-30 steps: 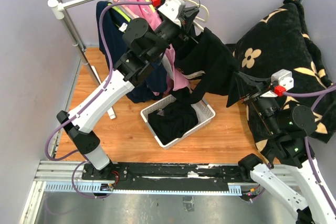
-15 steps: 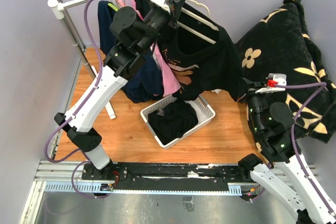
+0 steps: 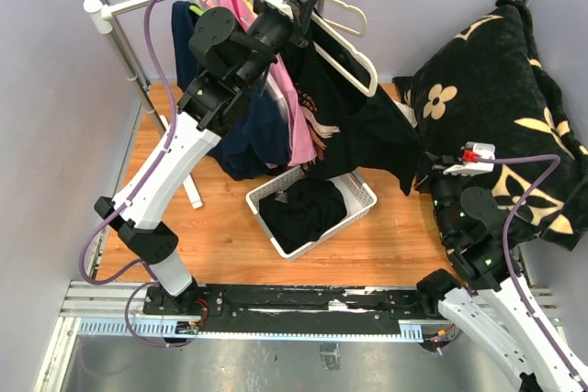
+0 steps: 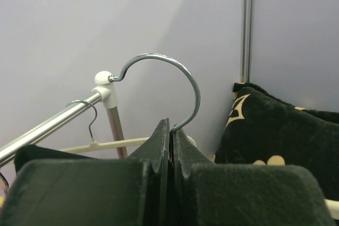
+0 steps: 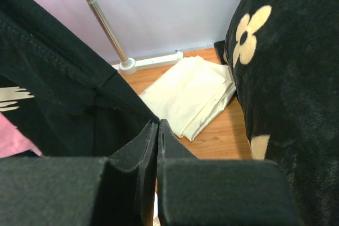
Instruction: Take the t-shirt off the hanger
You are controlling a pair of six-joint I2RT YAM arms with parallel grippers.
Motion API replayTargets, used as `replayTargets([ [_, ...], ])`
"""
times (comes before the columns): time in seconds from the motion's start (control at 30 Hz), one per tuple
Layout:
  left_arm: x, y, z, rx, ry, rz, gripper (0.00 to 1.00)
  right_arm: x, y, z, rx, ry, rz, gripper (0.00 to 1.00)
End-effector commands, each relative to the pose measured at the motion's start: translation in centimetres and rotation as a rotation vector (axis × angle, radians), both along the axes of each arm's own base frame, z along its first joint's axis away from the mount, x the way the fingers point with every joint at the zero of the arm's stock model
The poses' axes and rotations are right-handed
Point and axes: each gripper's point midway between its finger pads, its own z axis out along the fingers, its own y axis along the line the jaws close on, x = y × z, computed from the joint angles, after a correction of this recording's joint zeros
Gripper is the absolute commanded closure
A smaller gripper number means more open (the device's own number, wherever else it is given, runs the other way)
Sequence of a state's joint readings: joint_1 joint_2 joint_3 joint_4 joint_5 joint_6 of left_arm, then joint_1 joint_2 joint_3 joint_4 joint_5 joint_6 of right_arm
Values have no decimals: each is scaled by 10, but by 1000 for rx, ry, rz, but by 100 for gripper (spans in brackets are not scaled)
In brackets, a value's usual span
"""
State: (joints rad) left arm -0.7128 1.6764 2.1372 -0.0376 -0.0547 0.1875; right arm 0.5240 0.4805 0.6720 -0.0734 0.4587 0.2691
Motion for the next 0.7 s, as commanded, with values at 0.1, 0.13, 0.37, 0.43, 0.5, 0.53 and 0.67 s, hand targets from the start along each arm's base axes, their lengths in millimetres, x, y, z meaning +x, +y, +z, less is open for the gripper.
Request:
replayTargets([
  [0.1, -29, 34, 50, -85, -134, 5, 99, -6, 13, 11, -54, -34, 95, 81],
  [0.13, -29, 31, 46, -81, -126, -5, 99, -8, 18, 17, -58, -52, 127, 71],
  [0.37, -33, 23, 21, -94, -69, -64, 99, -26, 32, 69, -72, -208, 255, 28],
  [0.43, -32, 19, 12, -92, -49, -74, 99, -37, 37, 92, -88, -275, 307, 24],
  [0.5, -32, 16, 3, -88, -30, -72, 100, -48, 44, 113, -113, -341, 370, 22],
  [0.53, -33, 12, -2, -85, -21, -72, 99, -55, 47, 124, -119, -373, 402, 22],
  [0.67, -34, 4, -23, -72, 8, -51, 100, -76, 61, 154, -129, -481, 512, 20],
])
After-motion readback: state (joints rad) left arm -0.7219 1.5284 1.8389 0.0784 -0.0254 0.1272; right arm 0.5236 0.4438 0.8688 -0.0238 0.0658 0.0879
